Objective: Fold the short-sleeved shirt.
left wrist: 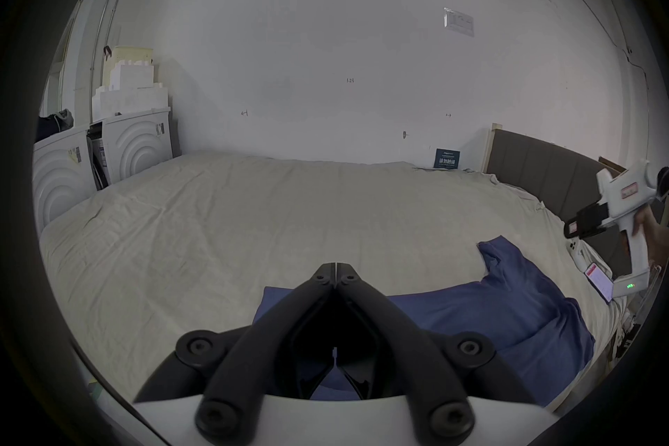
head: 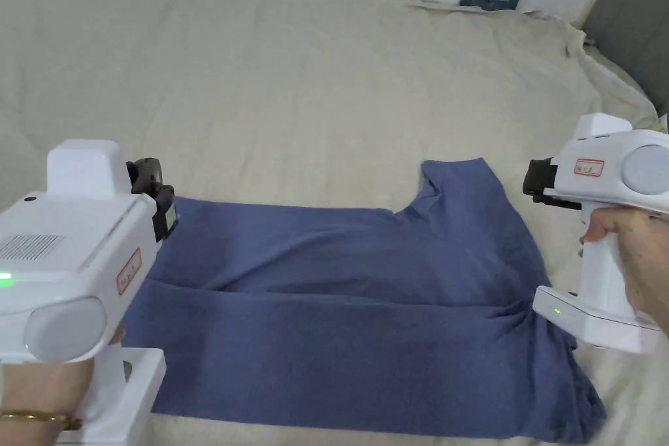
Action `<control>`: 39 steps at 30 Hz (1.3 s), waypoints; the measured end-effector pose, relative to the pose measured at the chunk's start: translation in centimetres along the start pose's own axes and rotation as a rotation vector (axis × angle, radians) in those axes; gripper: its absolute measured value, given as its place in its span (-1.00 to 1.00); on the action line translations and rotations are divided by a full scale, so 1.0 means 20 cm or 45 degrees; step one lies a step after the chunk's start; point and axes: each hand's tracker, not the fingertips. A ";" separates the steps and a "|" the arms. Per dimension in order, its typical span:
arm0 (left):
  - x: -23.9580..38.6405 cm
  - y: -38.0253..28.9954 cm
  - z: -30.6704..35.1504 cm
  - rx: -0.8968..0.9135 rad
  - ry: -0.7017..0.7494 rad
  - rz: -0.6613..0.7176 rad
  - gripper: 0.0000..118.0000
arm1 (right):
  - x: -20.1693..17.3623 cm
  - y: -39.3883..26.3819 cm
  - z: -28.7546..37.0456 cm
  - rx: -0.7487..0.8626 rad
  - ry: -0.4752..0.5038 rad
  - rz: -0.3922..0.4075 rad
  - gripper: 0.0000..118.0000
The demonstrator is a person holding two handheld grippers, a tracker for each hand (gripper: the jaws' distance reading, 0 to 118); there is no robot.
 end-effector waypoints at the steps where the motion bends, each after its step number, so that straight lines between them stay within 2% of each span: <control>1: 0.00 0.00 -0.02 -0.001 0.006 -0.003 -1.00 | 0.01 0.02 -0.06 -0.025 -0.003 0.002 -1.00; 3: 0.00 0.01 -0.04 0.000 0.019 -0.002 -1.00 | 0.01 0.06 -0.17 -0.100 -0.068 0.042 -0.88; 4: 0.00 0.01 -0.06 -0.002 0.021 0.011 -1.00 | 0.03 0.07 -0.23 -0.160 -0.090 0.065 -0.66; 5: 0.00 0.02 -0.07 -0.003 0.025 0.021 -1.00 | 0.04 0.09 -0.28 -0.214 -0.091 0.062 -0.17; 6: -0.01 0.02 -0.08 0.001 0.028 0.026 -1.00 | 0.06 0.09 -0.33 -0.276 -0.072 0.040 0.22; 7: -0.01 0.02 -0.10 0.004 0.034 0.026 -1.00 | 0.07 0.09 -0.37 -0.331 -0.072 0.022 0.49; 8: -0.01 0.01 -0.12 0.003 0.044 0.023 -1.00 | 0.09 0.08 -0.40 -0.360 -0.084 0.015 0.56; 10: -0.02 0.00 -0.16 -0.015 0.049 0.033 -1.00 | 0.10 0.07 -0.47 -0.365 -0.140 -0.016 0.57; 13: -0.03 -0.02 -0.20 -0.031 0.059 0.040 -1.00 | 0.16 0.05 -0.55 -0.399 -0.192 -0.034 0.56; 16: -0.04 -0.04 -0.23 -0.046 0.064 0.038 -1.00 | 0.20 0.02 -0.62 -0.478 -0.234 -0.007 0.56; 21: -0.05 -0.06 -0.28 -0.082 0.068 0.036 -1.00 | 0.24 -0.03 -0.66 -0.485 -0.248 -0.026 0.52; 22: -0.05 -0.07 -0.29 -0.087 0.066 0.028 -1.00 | 0.24 -0.03 -0.66 -0.487 -0.250 -0.042 0.44; 23: -0.05 -0.07 -0.29 -0.094 0.066 0.019 -1.00 | 0.25 -0.03 -0.67 -0.491 -0.247 -0.056 0.22; 26: -0.04 -0.08 -0.30 -0.111 0.057 0.021 -1.00 | 0.25 -0.04 -0.67 -0.493 -0.235 -0.059 -0.62; 28: -0.05 -0.08 -0.31 -0.123 0.056 0.028 -1.00 | 0.24 -0.04 -0.65 -0.473 -0.224 -0.048 -0.97; 31: -0.06 -0.07 -0.33 -0.169 0.054 0.060 -1.00 | 0.23 -0.03 -0.62 -0.462 -0.216 -0.014 -0.97; 34: -0.09 -0.01 -0.38 -0.223 0.052 0.095 -0.52 | 0.22 -0.01 -0.59 -0.440 -0.205 0.021 -0.97; 38: -0.14 0.09 -0.49 -0.315 0.035 0.084 0.50 | 0.21 0.00 -0.53 -0.393 -0.174 0.001 -0.97; 39: -0.15 0.12 -0.52 -0.349 0.043 0.066 0.65 | 0.21 0.01 -0.52 -0.388 -0.169 0.000 -0.97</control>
